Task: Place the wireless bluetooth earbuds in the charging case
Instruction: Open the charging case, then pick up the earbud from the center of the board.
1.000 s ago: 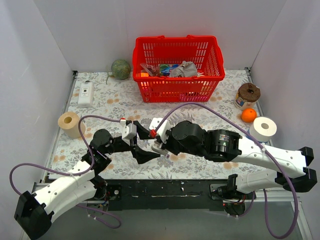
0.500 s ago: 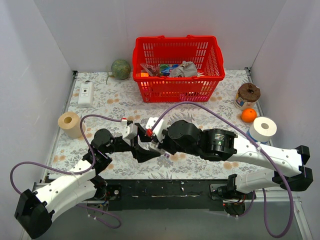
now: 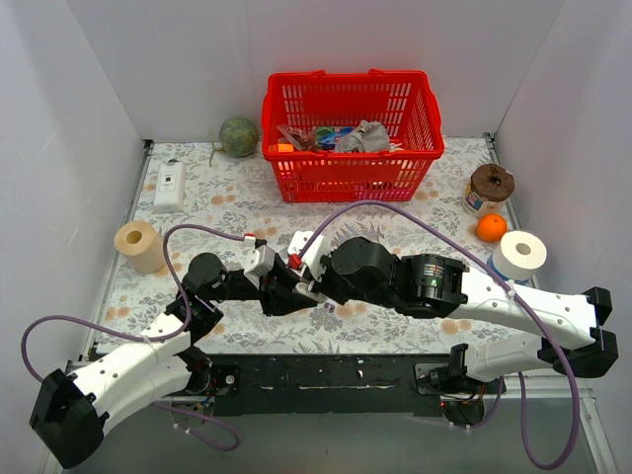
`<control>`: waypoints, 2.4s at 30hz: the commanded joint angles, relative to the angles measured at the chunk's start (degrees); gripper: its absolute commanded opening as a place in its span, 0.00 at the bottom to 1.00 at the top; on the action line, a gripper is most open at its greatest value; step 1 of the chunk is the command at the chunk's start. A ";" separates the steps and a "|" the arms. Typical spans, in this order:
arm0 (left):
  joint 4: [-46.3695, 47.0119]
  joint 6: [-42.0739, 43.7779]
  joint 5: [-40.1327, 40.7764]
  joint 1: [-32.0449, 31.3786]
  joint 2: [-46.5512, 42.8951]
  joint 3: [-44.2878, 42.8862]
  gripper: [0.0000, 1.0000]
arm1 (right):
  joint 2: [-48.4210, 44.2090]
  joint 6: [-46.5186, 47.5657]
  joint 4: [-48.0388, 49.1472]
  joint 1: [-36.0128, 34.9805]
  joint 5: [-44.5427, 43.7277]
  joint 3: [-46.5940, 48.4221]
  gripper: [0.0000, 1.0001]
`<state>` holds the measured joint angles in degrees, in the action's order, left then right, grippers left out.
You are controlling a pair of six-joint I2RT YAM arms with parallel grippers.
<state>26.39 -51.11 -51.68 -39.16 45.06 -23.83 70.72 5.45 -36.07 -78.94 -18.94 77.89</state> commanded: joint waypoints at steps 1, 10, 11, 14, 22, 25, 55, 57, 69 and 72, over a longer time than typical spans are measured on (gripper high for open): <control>1.29 0.31 0.09 0.22 0.91 -0.60 0.07 | -0.23 -0.79 3.29 -0.34 0.39 1.92 0.01; 1.82 -0.04 1.76 0.22 0.47 -0.07 0.00 | -0.49 -2.29 3.56 -0.34 -2.32 1.65 0.12; 1.82 -0.30 2.63 0.22 0.03 0.36 0.00 | -0.58 -2.90 3.64 -0.34 -2.85 1.74 0.18; 2.08 -0.74 4.04 0.22 -1.28 1.15 0.00 | -0.93 -4.39 3.64 -0.25 -5.57 2.62 0.47; 2.70 -3.99 11.42 0.22 -4.54 3.00 0.00 | -8.30 -12.12 7.76 6.50 -6.03 2.10 0.70; 1.56 -6.53 17.63 0.22 -6.38 3.53 0.00 | -13.84 -16.85 10.93 13.70 -5.76 -4.92 0.69; -15.32 -4.87 39.11 0.13 -28.62 5.56 0.00 | 22.43 -26.55 34.67 29.18 14.27 -15.94 0.50; -15.75 -4.96 38.85 0.13 -28.71 5.38 0.00 | 25.24 -26.11 34.41 29.45 14.63 -14.79 0.50; -18.13 -3.29 39.20 0.13 -28.10 4.32 0.00 | 32.28 -25.58 33.88 31.21 14.90 -13.56 0.48; -18.57 -3.20 39.29 0.13 -28.10 4.32 0.00 | 33.61 -25.14 33.44 31.21 14.98 -12.68 0.48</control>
<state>8.78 -55.46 -13.21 -39.16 16.84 -17.26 102.69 -20.36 -3.77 -47.94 -4.40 62.06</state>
